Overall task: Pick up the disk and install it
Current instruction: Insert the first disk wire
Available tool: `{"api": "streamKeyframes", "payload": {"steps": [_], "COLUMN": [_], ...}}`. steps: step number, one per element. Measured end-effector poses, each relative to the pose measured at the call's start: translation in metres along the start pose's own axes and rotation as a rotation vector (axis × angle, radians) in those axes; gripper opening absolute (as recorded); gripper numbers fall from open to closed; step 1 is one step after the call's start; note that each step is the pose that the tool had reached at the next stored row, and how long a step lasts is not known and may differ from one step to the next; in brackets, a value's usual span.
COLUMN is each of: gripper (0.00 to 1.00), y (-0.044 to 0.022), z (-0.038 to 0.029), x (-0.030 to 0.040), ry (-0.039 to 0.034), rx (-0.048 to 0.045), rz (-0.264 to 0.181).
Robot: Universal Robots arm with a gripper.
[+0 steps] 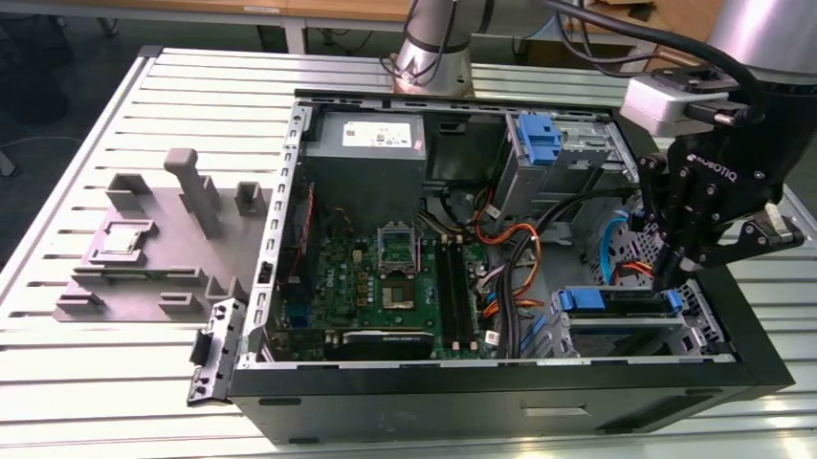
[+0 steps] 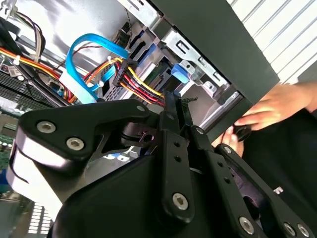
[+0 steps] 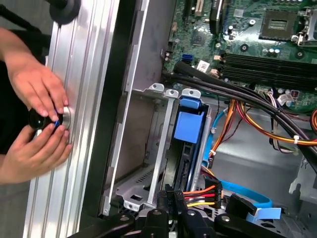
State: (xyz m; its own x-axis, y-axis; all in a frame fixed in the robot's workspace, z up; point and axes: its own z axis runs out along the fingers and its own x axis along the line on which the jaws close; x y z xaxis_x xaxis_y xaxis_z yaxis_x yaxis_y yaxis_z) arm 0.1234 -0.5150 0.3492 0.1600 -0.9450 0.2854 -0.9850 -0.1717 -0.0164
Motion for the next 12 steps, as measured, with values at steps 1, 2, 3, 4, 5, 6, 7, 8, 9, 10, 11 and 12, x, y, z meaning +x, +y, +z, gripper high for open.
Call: {"api": "streamKeyframes", "payload": {"steps": [1, 2, 3, 4, 5, 6, 7, 8, 9, 10, 11, 12], "gripper": [0.17, 0.17, 0.17, 0.17, 0.17, 0.17, 0.17, 0.17, 0.17, 0.17, 0.17, 0.17], "y": [0.0000, 0.0000, 0.0000, -0.0001, -0.0001, -0.0001, -0.0001, -0.0001, -0.0001, -0.0001, 0.0000, 0.0000], "z": [0.0000, -0.0001, -0.0001, -0.0002, -0.0002, -0.0002, -0.0002, -0.0002, -0.0002, -0.0002, -0.0002, -0.0003], "x": [0.0000, 0.0000, 0.0000, 0.0000, 0.0000, 0.0000, 0.0000, -0.0001, 0.0000, 0.0000, -0.0001, -0.0001], "ry": [0.0001, 0.0003, 0.0003, 0.0005, 0.0005, 0.0005, 0.0005, 0.0004, 0.0004, 0.0004, 0.0003, 0.0003], "rx": [-0.0015, -0.0016, -0.0016, -0.0016, -0.0016, -0.0016, -0.0016, -0.0016, -0.0017, -0.0016, -0.0017, -0.0017], "rz": [0.005, 0.005, 0.005, 0.005, 0.005, 0.005, 0.005, 0.005, 0.005, 0.005, 0.005, 0.006]}}
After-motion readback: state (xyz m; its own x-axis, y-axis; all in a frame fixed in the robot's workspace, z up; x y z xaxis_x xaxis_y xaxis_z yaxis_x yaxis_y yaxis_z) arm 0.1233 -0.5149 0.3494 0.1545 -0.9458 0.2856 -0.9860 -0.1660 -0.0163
